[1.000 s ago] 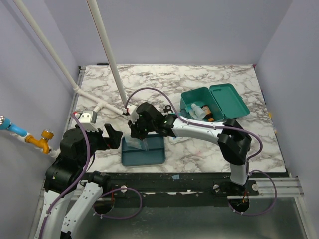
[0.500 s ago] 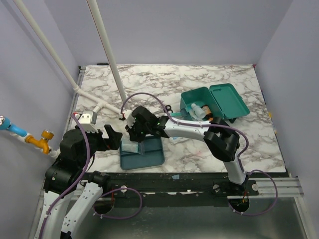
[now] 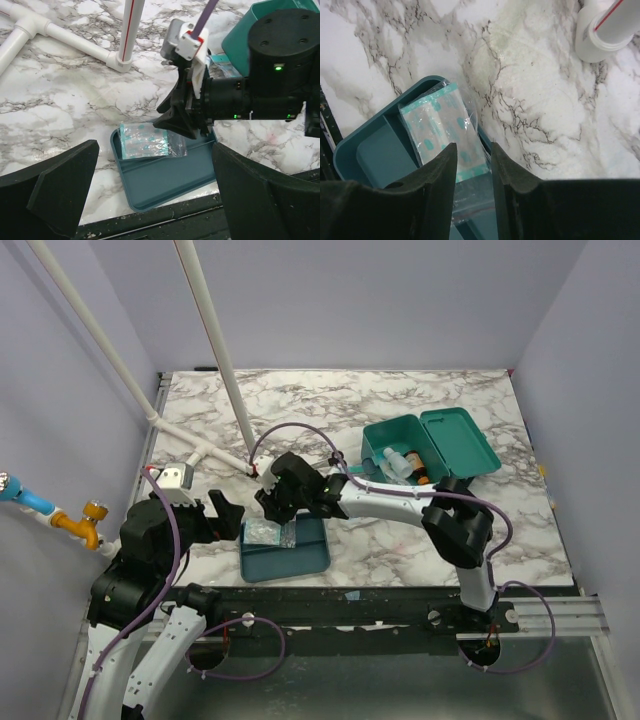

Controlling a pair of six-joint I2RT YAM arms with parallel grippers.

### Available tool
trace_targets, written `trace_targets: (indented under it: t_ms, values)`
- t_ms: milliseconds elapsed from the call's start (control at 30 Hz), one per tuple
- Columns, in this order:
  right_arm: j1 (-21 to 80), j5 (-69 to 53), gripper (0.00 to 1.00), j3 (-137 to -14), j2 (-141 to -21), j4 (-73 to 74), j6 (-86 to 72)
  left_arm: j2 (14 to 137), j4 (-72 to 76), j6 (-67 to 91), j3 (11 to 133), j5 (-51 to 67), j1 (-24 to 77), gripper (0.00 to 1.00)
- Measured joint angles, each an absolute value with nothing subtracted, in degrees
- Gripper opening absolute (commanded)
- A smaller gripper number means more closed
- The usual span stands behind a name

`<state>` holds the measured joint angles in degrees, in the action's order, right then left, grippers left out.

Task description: Organize the medicine kit

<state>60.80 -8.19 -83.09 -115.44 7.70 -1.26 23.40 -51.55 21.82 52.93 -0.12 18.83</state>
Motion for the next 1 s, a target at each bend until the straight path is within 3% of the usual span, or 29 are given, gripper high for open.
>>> trace_targets:
  t_ms: [133,300,467,1000]
  values:
    - [60.82,-7.9,0.36,-80.47,-111.18,5.98,-1.48,23.4,-51.55,21.82,52.93,-0.6,18.83,0.99]
    - [61.04,-7.66,0.14,-78.81,-108.16,3.55,-2.55,23.4,-51.55,21.8,52.93,-0.86,18.83,0.99]
    - [62.28,-6.74,0.02,-77.58,-108.36,2.28,-4.4,23.4,-51.55,21.61,52.93,-1.06,18.83,0.99]
    - [63.44,-4.08,0.01,-77.49,-116.07,-0.38,-8.4,23.4,-51.96,21.21,53.89,-1.89,18.83,0.99]
